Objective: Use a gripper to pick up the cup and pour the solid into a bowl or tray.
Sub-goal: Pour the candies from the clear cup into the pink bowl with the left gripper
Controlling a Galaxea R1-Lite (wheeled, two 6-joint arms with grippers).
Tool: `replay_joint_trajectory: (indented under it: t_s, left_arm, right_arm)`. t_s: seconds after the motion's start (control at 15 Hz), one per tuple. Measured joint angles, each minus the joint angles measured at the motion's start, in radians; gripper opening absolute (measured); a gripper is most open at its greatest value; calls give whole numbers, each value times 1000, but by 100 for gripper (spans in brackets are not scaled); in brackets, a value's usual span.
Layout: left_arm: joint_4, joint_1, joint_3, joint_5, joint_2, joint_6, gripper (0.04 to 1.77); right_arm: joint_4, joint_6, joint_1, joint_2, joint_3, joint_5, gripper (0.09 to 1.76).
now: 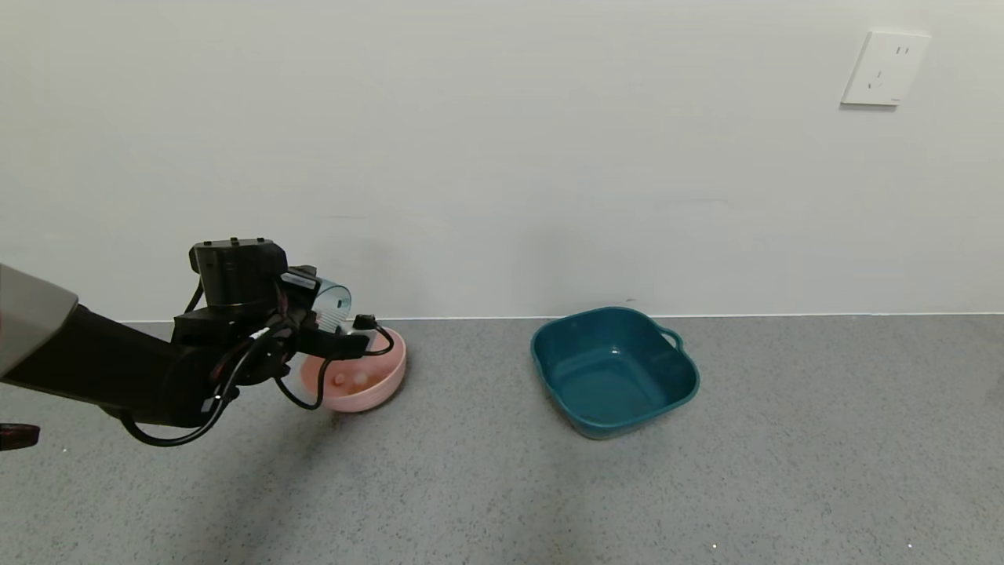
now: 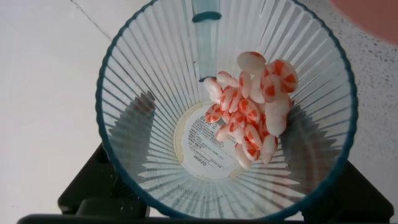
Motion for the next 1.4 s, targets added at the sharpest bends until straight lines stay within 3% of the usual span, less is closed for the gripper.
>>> replay_joint_trajectory:
  t_s: [0.53,1.13,1.4]
  left_arm:
    - [7,-3,19,52,11,112,133]
    - [-40,-7,5,64,13,348,133]
    - [-40,-20,-8,65,9,410,133]
  right_arm:
    - [0,0,0,0,0,0,171]
    - [0,0,0,0,0,0,171]
    - [0,0,0,0,0,0,171]
